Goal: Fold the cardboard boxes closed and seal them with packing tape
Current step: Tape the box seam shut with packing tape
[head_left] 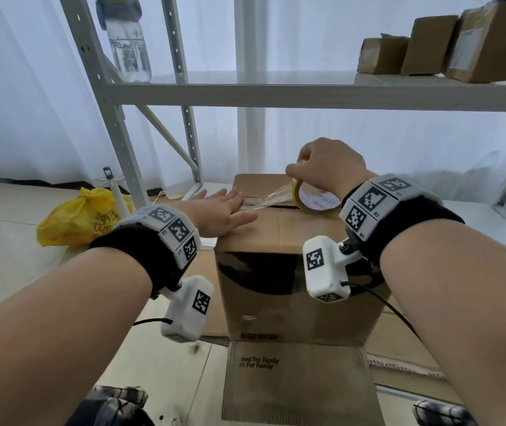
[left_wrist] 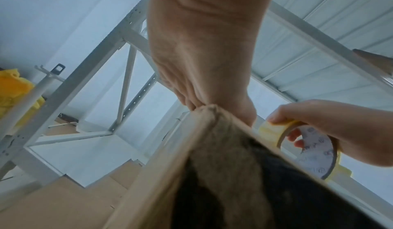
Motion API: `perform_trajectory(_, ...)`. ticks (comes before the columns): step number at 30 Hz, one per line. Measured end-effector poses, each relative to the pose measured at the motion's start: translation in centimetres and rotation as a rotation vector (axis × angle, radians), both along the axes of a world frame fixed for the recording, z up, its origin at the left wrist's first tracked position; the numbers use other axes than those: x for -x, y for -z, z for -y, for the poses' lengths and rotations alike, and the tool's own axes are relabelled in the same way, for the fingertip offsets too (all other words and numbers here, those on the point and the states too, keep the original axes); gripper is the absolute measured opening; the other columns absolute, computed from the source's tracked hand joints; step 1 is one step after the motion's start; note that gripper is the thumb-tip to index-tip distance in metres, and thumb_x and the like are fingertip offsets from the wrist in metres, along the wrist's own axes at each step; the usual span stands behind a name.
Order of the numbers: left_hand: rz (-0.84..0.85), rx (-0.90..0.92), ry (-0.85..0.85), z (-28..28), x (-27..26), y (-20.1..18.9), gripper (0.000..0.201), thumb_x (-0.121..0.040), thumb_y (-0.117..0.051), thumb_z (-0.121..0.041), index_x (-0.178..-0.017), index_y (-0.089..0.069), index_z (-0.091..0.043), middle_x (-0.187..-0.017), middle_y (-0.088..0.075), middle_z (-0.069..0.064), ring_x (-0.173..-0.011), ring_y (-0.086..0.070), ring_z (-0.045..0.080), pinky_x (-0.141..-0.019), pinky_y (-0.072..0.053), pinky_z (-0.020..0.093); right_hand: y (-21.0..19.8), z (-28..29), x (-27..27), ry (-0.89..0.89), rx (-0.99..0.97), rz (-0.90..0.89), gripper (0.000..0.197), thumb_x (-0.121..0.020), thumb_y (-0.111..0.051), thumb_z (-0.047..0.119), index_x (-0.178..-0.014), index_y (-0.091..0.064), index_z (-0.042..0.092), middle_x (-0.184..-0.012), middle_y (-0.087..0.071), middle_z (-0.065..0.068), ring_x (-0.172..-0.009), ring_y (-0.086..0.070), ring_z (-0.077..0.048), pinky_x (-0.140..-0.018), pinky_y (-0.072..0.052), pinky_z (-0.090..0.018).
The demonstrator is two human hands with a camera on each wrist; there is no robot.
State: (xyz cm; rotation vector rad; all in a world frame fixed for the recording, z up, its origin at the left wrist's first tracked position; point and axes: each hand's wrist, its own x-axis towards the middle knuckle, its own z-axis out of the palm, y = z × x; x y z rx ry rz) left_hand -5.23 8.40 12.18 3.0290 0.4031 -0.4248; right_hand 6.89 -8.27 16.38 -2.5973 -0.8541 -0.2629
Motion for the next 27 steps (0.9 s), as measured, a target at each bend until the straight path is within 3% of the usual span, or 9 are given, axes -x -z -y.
perform_trajectory(9, 0.009, 0.028, 0.087, 4.9, -2.3, 0.4, 0.077, -0.094, -0.013, -0.063, -0.152, -0.001, -0.014, -0.16, 0.005, 0.006, -0.147, 0.004, 0.018, -0.119, 0.002, 0.043, 0.1, -0.1, 0.0, 0.001, 0.044, 0.02, 0.033, -0.082, -0.058, 0.045, -0.103, -0.068, 0.022, -0.093, -0.064, 0.002, -0.092, -0.057, -0.02, -0.073, -0.045, -0.033)
perform_trajectory(14, 0.052, 0.12, 0.032, 2.5, -0.8, 0.2, 0.063, -0.1, -0.016, -0.05, -0.152, -0.003, -0.017, -0.16, 0.005, 0.002, -0.147, 0.004, 0.015, -0.119, 0.002, 0.038, -0.1, -0.2, 0.6, 0.007, 0.006, 0.028, 0.032, -0.084, -0.056, 0.043, -0.1, -0.069, 0.019, -0.094, -0.067, 0.0, -0.091, -0.059, -0.021, -0.071, -0.043, -0.031)
perform_trajectory(17, 0.059, 0.081, 0.008, 2.7, -0.9, 0.3, 0.062, -0.102, -0.019, -0.046, -0.152, -0.001, -0.015, -0.16, 0.005, 0.003, -0.147, 0.004, 0.015, -0.117, 0.002, 0.033, 0.1, 0.1, 0.6, 0.005, -0.014, 0.025, 0.032, -0.084, -0.054, 0.043, -0.098, -0.07, 0.018, -0.094, -0.068, 0.0, -0.09, -0.059, -0.021, -0.071, -0.043, -0.031)
perform_trajectory(21, 0.054, 0.033, -0.024, 3.6, -1.4, 0.4, 0.064, -0.1, -0.017, -0.05, -0.153, 0.001, -0.017, -0.16, 0.007, 0.0, -0.147, 0.004, 0.014, -0.118, 0.001, 0.034, 0.3, 0.4, -0.1, -0.023, 0.041, 0.072, 0.039, -0.083, -0.055, 0.049, -0.104, -0.065, 0.018, -0.1, -0.064, -0.001, -0.097, -0.056, -0.023, -0.076, -0.044, -0.034)
perform_trajectory(25, 0.063, 0.053, -0.046, 3.9, -1.4, 0.7, 0.065, -0.1, -0.013, -0.051, -0.152, 0.005, -0.018, -0.159, 0.011, -0.002, -0.146, 0.008, 0.012, -0.118, 0.005, 0.036, -0.7, 0.5, -0.2, -0.058, 0.047, 0.086, 0.039, -0.079, -0.061, 0.045, -0.1, -0.066, 0.013, -0.096, -0.064, -0.003, -0.087, -0.054, -0.019, -0.071, -0.043, -0.031)
perform_trajectory(27, 0.077, 0.075, -0.049, 3.8, -1.2, 0.7, 0.065, -0.1, -0.013, -0.052, -0.152, 0.006, -0.019, -0.159, 0.012, -0.002, -0.146, 0.008, 0.012, -0.118, 0.005, 0.035, -1.7, -0.3, 0.5, -0.099, 0.06, 0.184, 0.036, -0.077, -0.062, 0.043, -0.097, -0.066, 0.013, -0.092, -0.062, -0.003, -0.086, -0.051, -0.019, -0.071, -0.042, -0.03)
